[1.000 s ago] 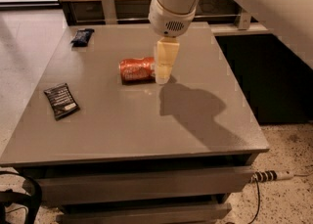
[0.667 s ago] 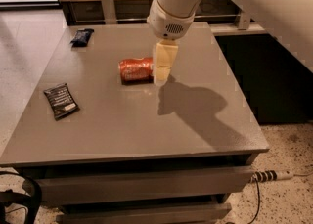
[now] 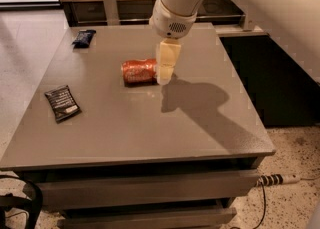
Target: Place coke can upright
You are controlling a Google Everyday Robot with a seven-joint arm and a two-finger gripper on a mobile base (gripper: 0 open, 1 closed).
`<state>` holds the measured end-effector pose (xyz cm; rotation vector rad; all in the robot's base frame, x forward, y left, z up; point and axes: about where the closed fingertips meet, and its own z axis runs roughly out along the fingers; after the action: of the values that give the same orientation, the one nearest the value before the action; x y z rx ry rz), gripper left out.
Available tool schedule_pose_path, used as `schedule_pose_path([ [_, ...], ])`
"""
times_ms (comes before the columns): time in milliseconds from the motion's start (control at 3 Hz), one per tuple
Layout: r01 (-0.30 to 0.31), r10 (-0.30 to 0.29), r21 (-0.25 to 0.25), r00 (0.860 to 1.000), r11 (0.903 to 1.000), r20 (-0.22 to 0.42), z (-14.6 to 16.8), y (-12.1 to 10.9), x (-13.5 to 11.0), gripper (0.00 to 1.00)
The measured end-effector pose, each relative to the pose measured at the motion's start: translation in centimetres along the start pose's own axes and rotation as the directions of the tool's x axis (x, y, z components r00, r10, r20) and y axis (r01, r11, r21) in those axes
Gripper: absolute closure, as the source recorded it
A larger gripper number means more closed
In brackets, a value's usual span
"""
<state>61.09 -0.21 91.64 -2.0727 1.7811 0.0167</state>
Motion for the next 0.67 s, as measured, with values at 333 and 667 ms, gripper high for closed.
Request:
schedule_pose_path([
  [333, 0.009, -0.006, -0.071, 0.999, 0.9975, 0.041, 2.7, -2.2, 0.7, 0.00],
  [667, -0.009, 0.017, -0.119, 0.998, 0.9929, 0.063, 4.9, -2.9, 1.3, 0.00],
])
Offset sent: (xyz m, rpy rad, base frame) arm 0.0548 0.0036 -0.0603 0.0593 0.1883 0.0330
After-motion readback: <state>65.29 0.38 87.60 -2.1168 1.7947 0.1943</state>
